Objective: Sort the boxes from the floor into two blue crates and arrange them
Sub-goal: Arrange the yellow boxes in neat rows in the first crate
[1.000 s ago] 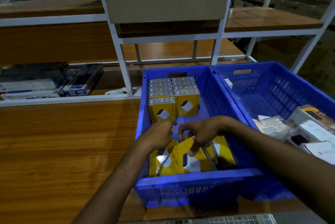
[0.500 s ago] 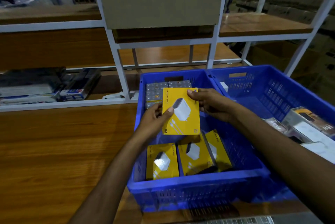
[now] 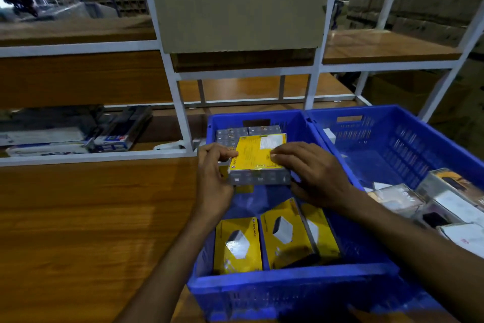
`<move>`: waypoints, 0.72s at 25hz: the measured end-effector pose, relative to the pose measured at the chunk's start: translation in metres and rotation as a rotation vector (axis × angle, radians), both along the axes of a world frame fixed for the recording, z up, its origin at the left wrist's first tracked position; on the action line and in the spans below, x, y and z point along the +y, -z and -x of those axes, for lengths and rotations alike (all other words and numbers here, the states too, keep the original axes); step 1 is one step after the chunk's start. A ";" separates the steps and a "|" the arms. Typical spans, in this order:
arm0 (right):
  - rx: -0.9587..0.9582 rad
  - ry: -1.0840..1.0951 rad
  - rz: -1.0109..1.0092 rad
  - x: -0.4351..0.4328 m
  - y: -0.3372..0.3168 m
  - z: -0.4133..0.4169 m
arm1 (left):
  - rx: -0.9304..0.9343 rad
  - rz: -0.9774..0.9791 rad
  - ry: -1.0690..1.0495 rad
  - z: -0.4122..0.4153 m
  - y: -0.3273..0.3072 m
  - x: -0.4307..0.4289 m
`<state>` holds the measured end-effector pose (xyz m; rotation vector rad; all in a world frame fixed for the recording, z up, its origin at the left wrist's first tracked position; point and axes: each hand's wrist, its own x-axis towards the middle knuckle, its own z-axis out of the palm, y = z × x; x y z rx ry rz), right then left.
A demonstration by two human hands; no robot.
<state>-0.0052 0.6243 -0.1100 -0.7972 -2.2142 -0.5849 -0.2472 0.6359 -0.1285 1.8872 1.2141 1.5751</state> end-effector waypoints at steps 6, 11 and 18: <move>-0.015 0.033 0.058 -0.002 -0.004 0.001 | -0.042 0.018 0.057 -0.001 -0.004 -0.007; 0.502 0.222 0.799 0.018 -0.022 -0.011 | -0.208 0.198 0.035 0.006 0.002 0.006; 0.289 0.538 1.130 0.068 0.018 -0.016 | -0.133 0.246 -0.069 0.003 0.005 0.025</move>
